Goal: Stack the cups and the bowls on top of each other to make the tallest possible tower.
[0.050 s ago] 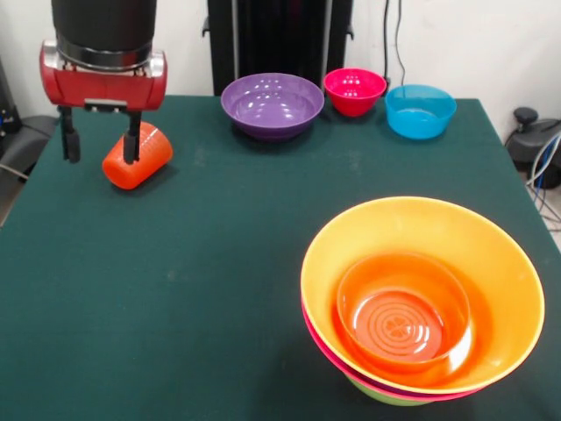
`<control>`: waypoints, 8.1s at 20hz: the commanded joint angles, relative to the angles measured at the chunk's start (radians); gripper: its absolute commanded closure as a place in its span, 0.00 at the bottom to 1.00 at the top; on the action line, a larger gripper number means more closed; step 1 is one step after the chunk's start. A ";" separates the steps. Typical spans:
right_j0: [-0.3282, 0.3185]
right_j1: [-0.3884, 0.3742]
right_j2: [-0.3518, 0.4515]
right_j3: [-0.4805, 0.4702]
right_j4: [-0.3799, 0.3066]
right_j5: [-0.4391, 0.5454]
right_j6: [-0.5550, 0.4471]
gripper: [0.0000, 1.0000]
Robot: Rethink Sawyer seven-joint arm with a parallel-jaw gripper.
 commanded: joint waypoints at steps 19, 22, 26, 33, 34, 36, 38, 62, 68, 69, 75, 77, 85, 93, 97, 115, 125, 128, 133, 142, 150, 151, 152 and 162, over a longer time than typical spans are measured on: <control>0.246 0.027 -0.276 0.259 -0.014 -0.055 0.437 0.00; 0.259 0.021 -0.280 0.301 0.003 -0.068 0.491 0.00; 0.270 0.021 -0.262 0.345 0.023 -0.081 0.528 0.00; 0.250 0.032 -0.196 0.391 0.075 -0.121 0.515 0.00; 0.253 0.028 -0.196 0.402 0.085 -0.121 0.520 0.00; 0.260 0.018 -0.196 0.426 0.107 -0.121 0.530 0.00; 0.266 0.007 -0.191 0.454 0.128 -0.126 0.535 0.00; 0.455 0.100 -0.270 0.450 0.262 -0.239 0.692 0.00; 0.450 0.139 -0.274 0.433 0.256 -0.279 0.704 0.00; 0.448 0.143 -0.275 0.440 0.252 -0.293 0.704 0.00; 0.438 0.179 -0.292 0.449 0.215 -0.335 0.684 0.00; 0.430 0.184 -0.294 0.442 0.207 -0.336 0.661 0.00; 0.399 0.181 -0.300 0.452 0.187 -0.349 0.611 0.00; 0.397 0.187 -0.302 0.442 0.194 -0.337 0.619 0.00; 0.423 0.184 -0.333 0.443 0.206 -0.339 0.667 0.00; 0.548 0.251 -0.496 0.502 0.404 -0.494 1.024 0.00; 0.566 0.287 -0.460 0.504 0.438 -0.514 1.104 0.00; 0.564 0.297 -0.438 0.512 0.456 -0.515 1.112 0.00; 0.569 0.317 -0.419 0.526 0.478 -0.509 1.111 0.00; 0.618 0.324 -0.436 0.567 0.535 -0.500 1.143 0.00; 0.643 0.329 -0.438 0.603 0.580 -0.507 1.138 0.00; 0.644 0.334 -0.440 0.601 0.582 -0.510 1.134 0.00; 0.643 0.336 -0.439 0.601 0.583 -0.514 1.128 0.00; 0.652 0.348 -0.458 0.567 0.521 -0.579 1.044 1.00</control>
